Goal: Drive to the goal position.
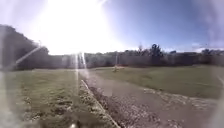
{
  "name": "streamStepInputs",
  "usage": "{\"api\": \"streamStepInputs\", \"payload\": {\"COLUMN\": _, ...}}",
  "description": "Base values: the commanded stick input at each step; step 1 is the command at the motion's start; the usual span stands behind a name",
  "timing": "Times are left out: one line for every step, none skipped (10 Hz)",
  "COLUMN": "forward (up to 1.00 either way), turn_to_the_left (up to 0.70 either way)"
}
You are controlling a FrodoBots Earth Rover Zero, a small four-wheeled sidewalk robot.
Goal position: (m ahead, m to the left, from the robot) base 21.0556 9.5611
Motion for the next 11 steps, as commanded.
{"api": "streamStepInputs", "payload": {"forward": 0.50, "turn_to_the_left": 0.00}}
{"api": "streamStepInputs", "payload": {"forward": 0.50, "turn_to_the_left": 0.00}}
{"api": "streamStepInputs", "payload": {"forward": 0.50, "turn_to_the_left": 0.00}}
{"api": "streamStepInputs", "payload": {"forward": 0.50, "turn_to_the_left": 0.00}}
{"api": "streamStepInputs", "payload": {"forward": 0.50, "turn_to_the_left": 0.00}}
{"api": "streamStepInputs", "payload": {"forward": 0.50, "turn_to_the_left": 0.00}}
{"api": "streamStepInputs", "payload": {"forward": 0.50, "turn_to_the_left": 0.00}}
{"api": "streamStepInputs", "payload": {"forward": 0.50, "turn_to_the_left": 0.00}}
{"api": "streamStepInputs", "payload": {"forward": 0.50, "turn_to_the_left": 0.00}}
{"api": "streamStepInputs", "payload": {"forward": 0.50, "turn_to_the_left": 0.00}}
{"api": "streamStepInputs", "payload": {"forward": 0.50, "turn_to_the_left": 0.00}}
